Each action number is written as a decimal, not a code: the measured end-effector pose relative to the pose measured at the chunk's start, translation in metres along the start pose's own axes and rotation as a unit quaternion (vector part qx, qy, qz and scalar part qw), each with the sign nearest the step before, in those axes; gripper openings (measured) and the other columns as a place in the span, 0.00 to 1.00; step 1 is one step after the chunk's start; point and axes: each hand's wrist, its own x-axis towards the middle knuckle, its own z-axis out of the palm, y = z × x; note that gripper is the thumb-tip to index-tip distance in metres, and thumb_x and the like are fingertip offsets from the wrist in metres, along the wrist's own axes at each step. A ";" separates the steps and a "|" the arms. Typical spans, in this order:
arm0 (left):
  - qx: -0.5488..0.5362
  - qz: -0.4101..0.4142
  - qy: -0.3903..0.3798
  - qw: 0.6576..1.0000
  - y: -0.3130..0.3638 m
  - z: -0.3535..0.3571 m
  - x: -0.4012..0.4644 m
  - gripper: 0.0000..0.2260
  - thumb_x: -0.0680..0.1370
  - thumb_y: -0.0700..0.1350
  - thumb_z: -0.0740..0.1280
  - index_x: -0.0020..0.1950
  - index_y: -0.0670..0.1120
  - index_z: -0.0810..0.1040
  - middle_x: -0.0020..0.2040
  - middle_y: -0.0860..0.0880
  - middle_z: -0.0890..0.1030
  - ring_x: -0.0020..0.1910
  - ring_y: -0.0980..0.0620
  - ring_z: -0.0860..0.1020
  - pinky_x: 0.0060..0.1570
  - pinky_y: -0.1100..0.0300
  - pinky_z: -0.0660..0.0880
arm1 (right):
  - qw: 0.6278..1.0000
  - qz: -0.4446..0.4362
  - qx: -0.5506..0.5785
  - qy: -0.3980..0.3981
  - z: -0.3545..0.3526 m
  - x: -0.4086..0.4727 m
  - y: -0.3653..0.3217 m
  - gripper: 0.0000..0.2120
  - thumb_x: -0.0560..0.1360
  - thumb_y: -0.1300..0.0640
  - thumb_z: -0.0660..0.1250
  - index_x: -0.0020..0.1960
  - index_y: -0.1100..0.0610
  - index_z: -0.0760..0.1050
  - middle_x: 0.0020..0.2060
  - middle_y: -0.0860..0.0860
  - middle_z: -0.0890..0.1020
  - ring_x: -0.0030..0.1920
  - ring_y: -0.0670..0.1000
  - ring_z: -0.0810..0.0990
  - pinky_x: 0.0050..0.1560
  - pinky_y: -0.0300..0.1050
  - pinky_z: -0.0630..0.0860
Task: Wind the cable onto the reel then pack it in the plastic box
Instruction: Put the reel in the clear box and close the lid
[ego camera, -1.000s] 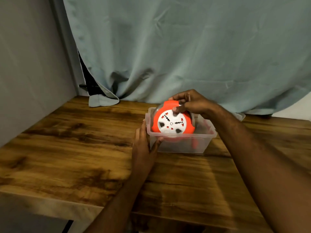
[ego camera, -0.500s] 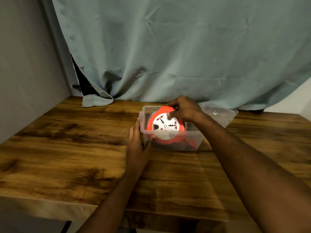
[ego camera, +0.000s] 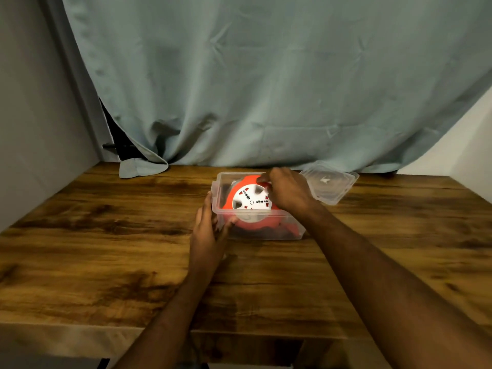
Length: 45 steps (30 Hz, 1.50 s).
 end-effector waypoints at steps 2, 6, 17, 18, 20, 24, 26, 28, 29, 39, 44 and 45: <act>0.004 0.001 -0.002 1.000 -0.003 -0.002 0.000 0.39 0.79 0.60 0.70 0.84 0.58 0.53 0.82 0.50 0.64 0.73 0.53 0.71 0.70 0.47 0.76 | 0.995 0.026 0.058 0.081 0.001 -0.005 0.011 0.17 0.76 0.56 0.70 0.62 0.43 0.84 0.58 0.51 0.86 0.58 0.56 0.83 0.58 0.49 0.79; 0.016 0.004 -0.007 1.000 -0.016 -0.009 -0.005 0.39 0.79 0.60 0.70 0.84 0.59 0.52 0.81 0.49 0.66 0.72 0.50 0.75 0.66 0.55 0.77 | 0.947 0.120 0.202 0.218 0.004 -0.017 0.042 0.10 0.76 0.57 0.73 0.55 0.46 0.86 0.50 0.45 0.88 0.45 0.45 0.84 0.48 0.41 0.79; -0.002 0.023 -0.046 0.999 -0.016 0.001 -0.004 0.37 0.79 0.60 0.69 0.82 0.65 0.50 0.81 0.47 0.68 0.63 0.65 0.75 0.49 0.82 0.69 | 0.981 0.162 0.102 0.032 0.048 -0.029 0.107 0.09 0.77 0.48 0.74 0.55 0.48 0.83 0.50 0.49 0.86 0.43 0.48 0.82 0.42 0.48 0.83; -0.007 0.026 -0.050 0.998 -0.017 0.001 -0.004 0.38 0.79 0.60 0.68 0.82 0.65 0.50 0.81 0.47 0.68 0.65 0.60 0.77 0.51 0.81 0.70 | 0.985 0.152 0.080 0.014 0.052 -0.026 0.108 0.08 0.78 0.47 0.72 0.53 0.49 0.83 0.49 0.50 0.85 0.43 0.49 0.81 0.43 0.49 0.83; -0.019 0.033 -0.056 0.998 -0.018 0.002 -0.002 0.38 0.78 0.60 0.68 0.82 0.67 0.49 0.81 0.48 0.67 0.65 0.59 0.78 0.50 0.80 0.72 | 0.988 0.144 0.048 -0.014 0.060 -0.020 0.112 0.10 0.78 0.46 0.71 0.54 0.51 0.81 0.52 0.52 0.83 0.47 0.51 0.80 0.46 0.49 0.81; -0.030 0.037 -0.057 0.997 -0.019 0.002 0.001 0.38 0.78 0.57 0.70 0.80 0.71 0.49 0.81 0.49 0.67 0.58 0.76 0.76 0.49 0.82 0.72 | 0.991 0.130 -0.004 -0.024 0.074 -0.009 0.117 0.14 0.77 0.48 0.72 0.59 0.52 0.80 0.57 0.55 0.82 0.54 0.54 0.80 0.44 0.48 0.77; -0.024 0.043 -0.055 0.997 -0.020 0.002 0.002 0.38 0.79 0.55 0.71 0.78 0.75 0.49 0.81 0.50 0.66 0.57 0.81 0.73 0.49 0.83 0.71 | 0.989 0.143 -0.018 -0.017 0.076 -0.006 0.119 0.09 0.77 0.49 0.72 0.55 0.52 0.81 0.52 0.54 0.84 0.45 0.50 0.77 0.39 0.45 0.73; -0.013 0.041 -0.058 0.997 -0.021 0.002 0.002 0.39 0.78 0.56 0.70 0.79 0.72 0.49 0.81 0.50 0.66 0.56 0.79 0.75 0.48 0.83 0.71 | 0.989 0.146 -0.029 -0.013 0.076 -0.003 0.121 0.08 0.77 0.49 0.72 0.53 0.52 0.81 0.51 0.54 0.85 0.43 0.50 0.77 0.40 0.46 0.75; -0.008 0.039 -0.059 0.997 -0.021 0.003 0.002 0.39 0.78 0.58 0.70 0.80 0.70 0.49 0.81 0.50 0.67 0.55 0.76 0.76 0.47 0.83 0.71 | 0.989 0.141 -0.034 -0.012 0.075 -0.004 0.120 0.09 0.77 0.49 0.72 0.54 0.52 0.81 0.52 0.54 0.84 0.46 0.52 0.79 0.43 0.49 0.78; -0.003 0.033 -0.059 0.998 -0.018 0.001 0.001 0.39 0.78 0.62 0.68 0.83 0.66 0.49 0.82 0.49 0.66 0.64 0.57 0.79 0.54 0.67 0.78 | 0.984 0.088 -0.007 0.154 0.018 -0.006 0.124 0.08 0.80 0.61 0.66 0.50 0.51 0.69 0.45 0.56 0.83 0.37 0.54 0.75 0.40 0.46 0.70; -0.007 0.020 -0.060 0.998 -0.017 0.002 0.000 0.39 0.79 0.61 0.69 0.82 0.68 0.49 0.82 0.52 0.65 0.57 0.77 0.74 0.52 0.76 0.74 | 0.980 -0.033 -0.044 0.193 -0.019 -0.001 0.097 0.11 0.74 0.59 0.73 0.50 0.53 0.72 0.40 0.56 0.84 0.35 0.59 0.80 0.36 0.45 0.68; -0.014 0.018 -0.066 0.998 -0.017 0.002 0.000 0.39 0.79 0.59 0.70 0.83 0.68 0.49 0.82 0.52 0.64 0.56 0.79 0.74 0.52 0.79 0.73 | 0.978 -0.048 -0.052 0.197 -0.024 0.001 0.090 0.12 0.73 0.59 0.74 0.51 0.53 0.72 0.41 0.55 0.84 0.35 0.59 0.81 0.36 0.45 0.70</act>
